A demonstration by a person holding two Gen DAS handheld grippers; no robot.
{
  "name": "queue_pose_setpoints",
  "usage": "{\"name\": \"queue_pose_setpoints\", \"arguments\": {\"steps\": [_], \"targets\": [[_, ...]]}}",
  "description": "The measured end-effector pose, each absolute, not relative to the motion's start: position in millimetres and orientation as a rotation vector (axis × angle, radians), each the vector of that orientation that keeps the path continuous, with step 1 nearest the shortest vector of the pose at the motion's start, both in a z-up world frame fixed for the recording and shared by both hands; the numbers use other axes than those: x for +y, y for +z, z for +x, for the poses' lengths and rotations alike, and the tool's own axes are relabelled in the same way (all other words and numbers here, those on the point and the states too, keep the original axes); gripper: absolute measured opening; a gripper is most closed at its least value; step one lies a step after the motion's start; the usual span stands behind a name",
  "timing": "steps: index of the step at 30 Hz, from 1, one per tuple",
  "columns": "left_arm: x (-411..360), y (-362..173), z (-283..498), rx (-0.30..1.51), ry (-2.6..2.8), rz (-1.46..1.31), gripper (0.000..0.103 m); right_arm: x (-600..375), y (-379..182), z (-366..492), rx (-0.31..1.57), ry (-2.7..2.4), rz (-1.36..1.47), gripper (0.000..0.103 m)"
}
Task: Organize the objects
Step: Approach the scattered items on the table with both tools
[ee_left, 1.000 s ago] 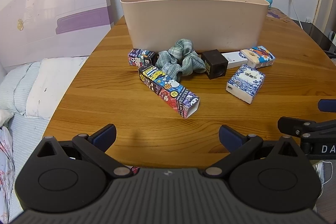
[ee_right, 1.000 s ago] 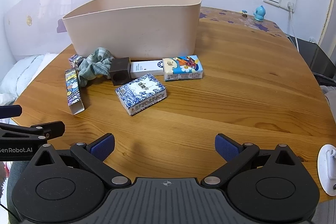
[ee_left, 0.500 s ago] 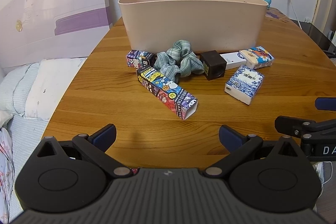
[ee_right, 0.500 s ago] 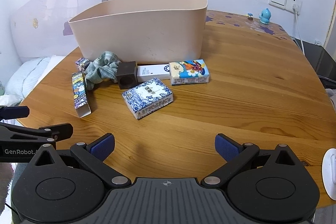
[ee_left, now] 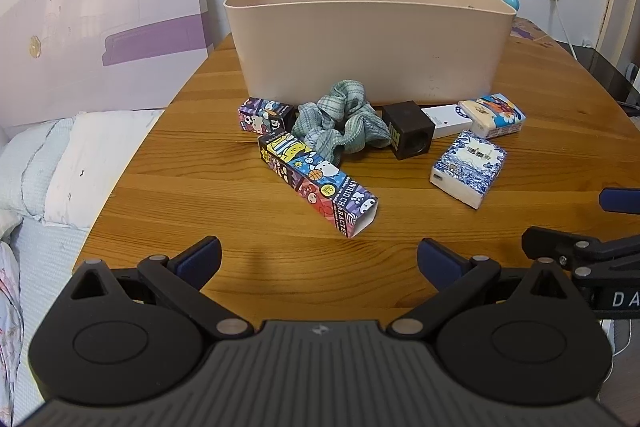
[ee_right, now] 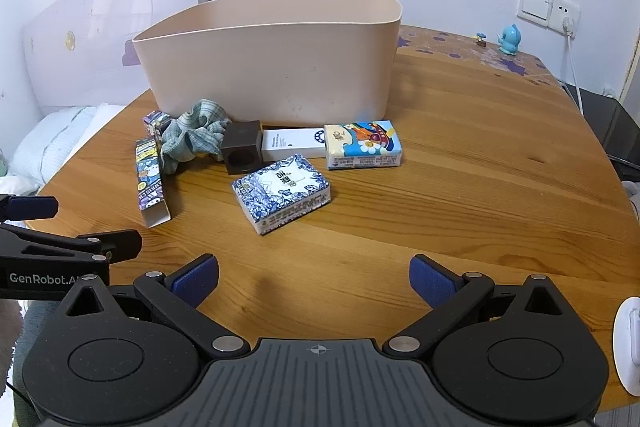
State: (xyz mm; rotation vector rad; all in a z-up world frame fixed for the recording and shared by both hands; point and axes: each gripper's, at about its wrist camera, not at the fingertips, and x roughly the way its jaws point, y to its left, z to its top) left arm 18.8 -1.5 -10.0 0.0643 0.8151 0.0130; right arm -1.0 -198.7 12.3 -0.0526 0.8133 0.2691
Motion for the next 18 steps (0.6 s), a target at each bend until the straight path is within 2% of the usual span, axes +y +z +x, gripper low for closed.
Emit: {"name": "queue_pose_setpoints", "arguments": {"steps": [18], "targets": [[-4, -21, 69, 0.849, 0.034, 0.028, 0.103, -193, -5, 35, 0.825, 0.315, -0.092, 0.102]]}}
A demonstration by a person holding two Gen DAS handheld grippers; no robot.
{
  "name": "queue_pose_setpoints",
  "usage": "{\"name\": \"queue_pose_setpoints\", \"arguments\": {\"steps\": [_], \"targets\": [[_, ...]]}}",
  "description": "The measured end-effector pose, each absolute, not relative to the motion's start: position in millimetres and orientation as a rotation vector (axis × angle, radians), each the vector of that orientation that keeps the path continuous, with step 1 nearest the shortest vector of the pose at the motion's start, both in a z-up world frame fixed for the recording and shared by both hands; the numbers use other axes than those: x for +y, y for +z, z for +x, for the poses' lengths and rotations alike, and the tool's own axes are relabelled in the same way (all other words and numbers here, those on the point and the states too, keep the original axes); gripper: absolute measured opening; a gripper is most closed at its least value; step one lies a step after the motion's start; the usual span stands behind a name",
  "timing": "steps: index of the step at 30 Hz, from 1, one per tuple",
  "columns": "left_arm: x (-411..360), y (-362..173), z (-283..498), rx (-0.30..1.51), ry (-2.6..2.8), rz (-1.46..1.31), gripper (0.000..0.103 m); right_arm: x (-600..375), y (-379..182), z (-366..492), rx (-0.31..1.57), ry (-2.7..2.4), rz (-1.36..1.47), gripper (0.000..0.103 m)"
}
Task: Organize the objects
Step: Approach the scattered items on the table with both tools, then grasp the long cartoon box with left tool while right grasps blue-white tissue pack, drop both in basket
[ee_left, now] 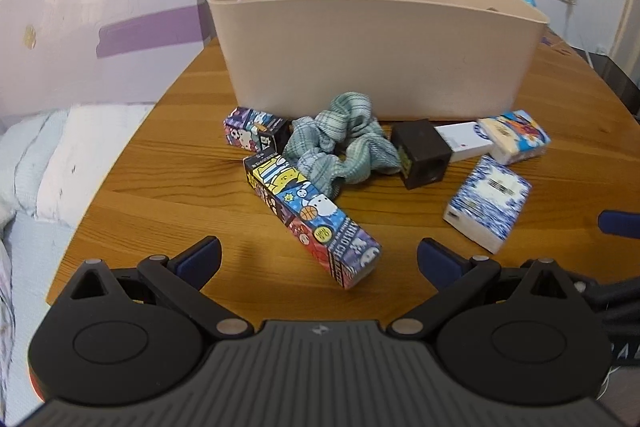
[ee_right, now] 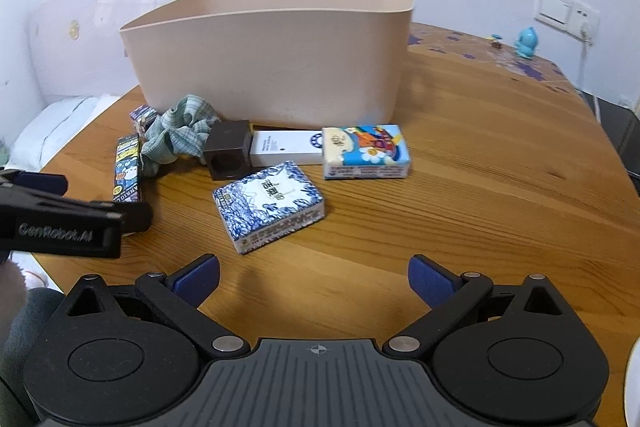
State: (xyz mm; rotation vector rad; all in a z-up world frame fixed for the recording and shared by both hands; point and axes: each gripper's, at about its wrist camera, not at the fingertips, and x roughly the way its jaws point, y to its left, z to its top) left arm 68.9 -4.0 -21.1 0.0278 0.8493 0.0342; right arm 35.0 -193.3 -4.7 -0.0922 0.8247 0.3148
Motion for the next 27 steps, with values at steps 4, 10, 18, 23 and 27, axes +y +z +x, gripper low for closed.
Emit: {"name": "queue_pose_setpoints", "arguments": {"steps": [4, 10, 18, 23, 27], "targets": [[-1, -28, 81, 0.871, 0.049, 0.011, 0.103, -184, -11, 46, 0.836, 0.344, -0.104, 0.101], [4, -36, 91, 0.900, 0.057, -0.009, 0.103, -169, -20, 61, 0.827, 0.363, -0.148, 0.099], [15, -35, 91, 0.888, 0.070, -0.030, 0.073, -158, -21, 68, 0.766, 0.396, -0.165, 0.077], [23, -31, 85, 0.879, 0.070, -0.043, 0.053, -153, -20, 61, 0.745, 0.391, -0.184, 0.063], [25, -29, 79, 0.882, 0.050, -0.039, 0.030, -156, -19, 59, 0.759, 0.384, -0.171, 0.062]]}}
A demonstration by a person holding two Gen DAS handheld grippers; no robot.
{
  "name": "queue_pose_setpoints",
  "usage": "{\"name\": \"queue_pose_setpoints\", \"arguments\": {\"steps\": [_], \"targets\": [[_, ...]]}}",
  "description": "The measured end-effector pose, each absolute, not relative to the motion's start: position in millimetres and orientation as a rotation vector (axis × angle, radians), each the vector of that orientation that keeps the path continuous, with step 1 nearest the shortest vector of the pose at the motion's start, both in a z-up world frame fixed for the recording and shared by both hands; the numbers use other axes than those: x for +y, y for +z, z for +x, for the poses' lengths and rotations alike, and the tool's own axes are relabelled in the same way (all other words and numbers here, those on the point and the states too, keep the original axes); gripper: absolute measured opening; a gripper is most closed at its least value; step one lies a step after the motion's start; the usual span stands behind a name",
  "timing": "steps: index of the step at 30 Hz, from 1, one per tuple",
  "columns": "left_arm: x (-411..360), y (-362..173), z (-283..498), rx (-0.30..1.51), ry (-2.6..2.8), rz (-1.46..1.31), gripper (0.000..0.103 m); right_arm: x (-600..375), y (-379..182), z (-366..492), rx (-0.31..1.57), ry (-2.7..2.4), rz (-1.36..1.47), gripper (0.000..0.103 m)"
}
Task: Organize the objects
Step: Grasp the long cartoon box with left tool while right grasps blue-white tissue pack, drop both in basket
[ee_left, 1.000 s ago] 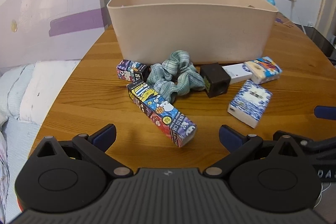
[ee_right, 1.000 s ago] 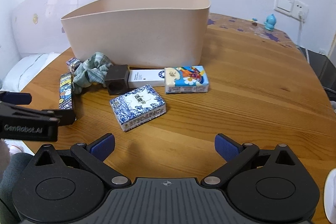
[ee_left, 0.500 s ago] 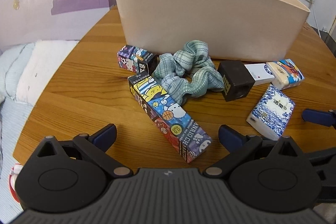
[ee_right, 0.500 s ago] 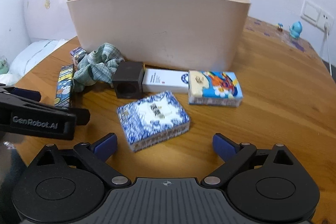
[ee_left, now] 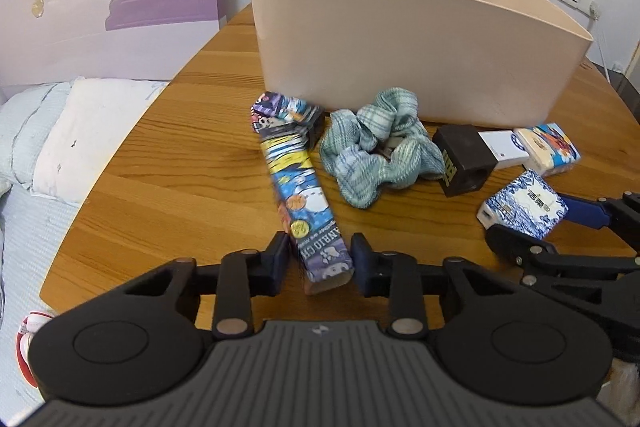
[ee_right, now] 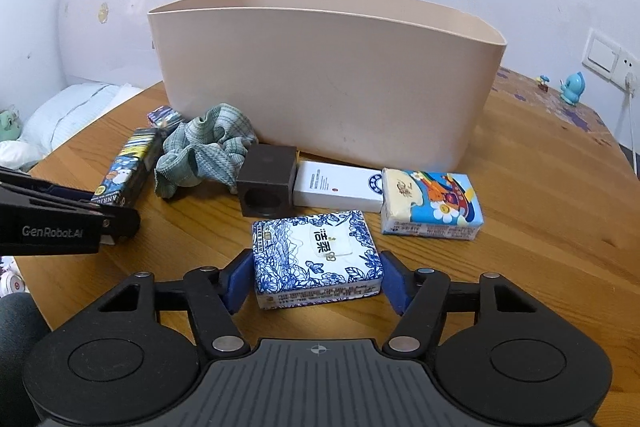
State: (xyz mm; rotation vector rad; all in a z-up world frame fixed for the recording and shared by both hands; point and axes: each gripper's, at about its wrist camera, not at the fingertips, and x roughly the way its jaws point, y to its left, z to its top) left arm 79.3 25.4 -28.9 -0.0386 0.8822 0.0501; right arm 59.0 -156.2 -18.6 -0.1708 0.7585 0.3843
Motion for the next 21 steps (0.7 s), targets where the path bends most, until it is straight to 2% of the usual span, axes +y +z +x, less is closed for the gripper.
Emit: {"name": "queue_pose_setpoints", "arguments": {"steps": [3, 12, 21], "targets": [[27, -28, 75, 0.883, 0.051, -0.037, 0.025, -158, -13, 54, 0.754, 0.385, -0.160, 0.062], [38, -3, 54, 0.808, 0.070, -0.052, 0.025, -166, 25, 43, 0.673, 0.378, -0.124, 0.062], [45, 49, 44, 0.664, 0.099, -0.052, 0.025, -177, 72, 51, 0.550, 0.362, -0.090, 0.062]]}}
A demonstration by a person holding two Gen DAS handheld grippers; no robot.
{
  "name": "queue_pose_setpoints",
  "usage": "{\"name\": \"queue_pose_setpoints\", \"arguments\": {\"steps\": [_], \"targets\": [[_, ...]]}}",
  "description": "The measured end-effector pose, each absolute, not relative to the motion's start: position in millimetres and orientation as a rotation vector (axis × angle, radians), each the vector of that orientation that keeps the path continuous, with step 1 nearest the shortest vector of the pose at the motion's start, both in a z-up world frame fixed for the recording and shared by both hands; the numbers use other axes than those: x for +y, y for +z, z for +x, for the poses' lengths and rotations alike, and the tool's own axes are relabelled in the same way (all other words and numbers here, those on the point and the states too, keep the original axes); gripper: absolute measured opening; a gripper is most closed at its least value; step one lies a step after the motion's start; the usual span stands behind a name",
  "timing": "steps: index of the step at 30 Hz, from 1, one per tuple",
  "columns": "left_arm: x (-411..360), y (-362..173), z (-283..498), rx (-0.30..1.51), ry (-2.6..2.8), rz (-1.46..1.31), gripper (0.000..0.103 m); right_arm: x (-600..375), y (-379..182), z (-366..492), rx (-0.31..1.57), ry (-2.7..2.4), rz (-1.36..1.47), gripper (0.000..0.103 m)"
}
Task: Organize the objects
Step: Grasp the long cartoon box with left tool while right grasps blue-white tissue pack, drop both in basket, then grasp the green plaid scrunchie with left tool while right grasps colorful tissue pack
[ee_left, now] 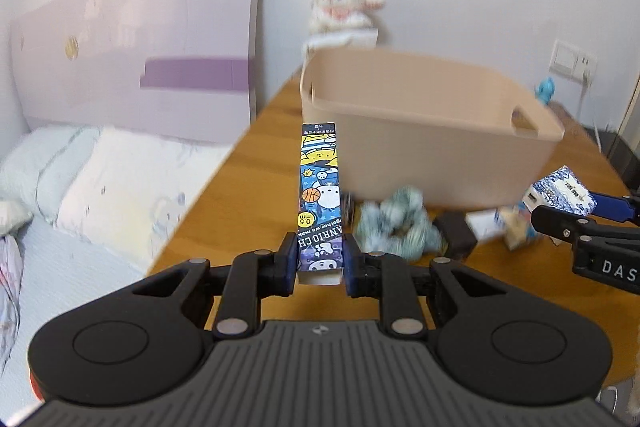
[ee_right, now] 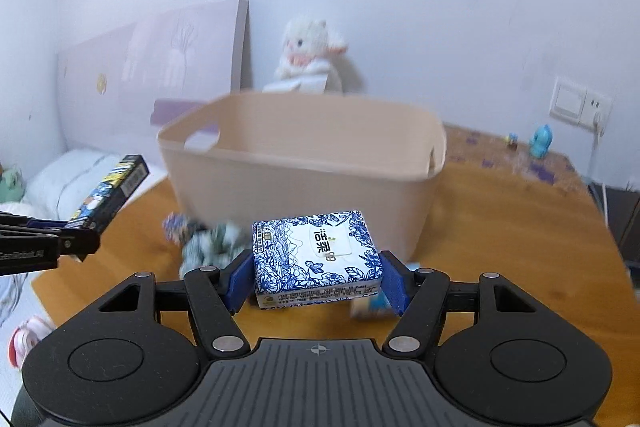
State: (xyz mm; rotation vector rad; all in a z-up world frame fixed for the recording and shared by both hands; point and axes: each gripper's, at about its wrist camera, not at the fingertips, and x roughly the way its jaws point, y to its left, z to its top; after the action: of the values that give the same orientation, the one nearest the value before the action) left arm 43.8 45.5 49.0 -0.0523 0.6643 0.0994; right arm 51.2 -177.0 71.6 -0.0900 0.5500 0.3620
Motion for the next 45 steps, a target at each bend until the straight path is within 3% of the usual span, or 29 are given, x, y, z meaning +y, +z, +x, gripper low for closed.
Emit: {"name": "queue_pose_setpoints", "arguments": {"steps": [8, 16, 25, 31, 34, 35, 38, 39, 41, 45], "targets": [[30, 86, 78, 0.546, 0.101, 0.005, 0.025, -186, 109, 87, 0.444, 0.332, -0.054, 0.062], [7, 91, 143, 0.514, 0.082, 0.023, 0.025, -190, 111, 142, 0.449, 0.282, -0.031, 0.062], [-7, 61, 218, 0.653, 0.039, 0.056, 0.025, -175, 78, 183, 0.548, 0.248, -0.095, 0.063], [-3, 37, 227, 0.748, 0.001, 0.066, 0.025, -165, 64, 197, 0.602, 0.250, -0.159, 0.063], [-1, 40, 219, 0.728, -0.003, 0.073, 0.026, -167, 65, 197, 0.611, 0.248, -0.154, 0.072], [0, 43, 216, 0.717, -0.008, 0.078, 0.030, -170, 67, 196, 0.612, 0.251, -0.138, 0.078], [4, 59, 204, 0.654, -0.009, 0.073, 0.072, -179, 79, 187, 0.593, 0.270, -0.091, 0.086], [6, 65, 199, 0.628, -0.008, 0.073, 0.080, -182, 83, 184, 0.585, 0.270, -0.087, 0.089], [10, 75, 189, 0.600, -0.016, 0.084, 0.082, -187, 91, 174, 0.556, 0.256, -0.090, 0.102], [23, 83, 167, 0.578, -0.004, 0.085, 0.089, -201, 99, 156, 0.538, 0.253, -0.085, 0.103]]}}
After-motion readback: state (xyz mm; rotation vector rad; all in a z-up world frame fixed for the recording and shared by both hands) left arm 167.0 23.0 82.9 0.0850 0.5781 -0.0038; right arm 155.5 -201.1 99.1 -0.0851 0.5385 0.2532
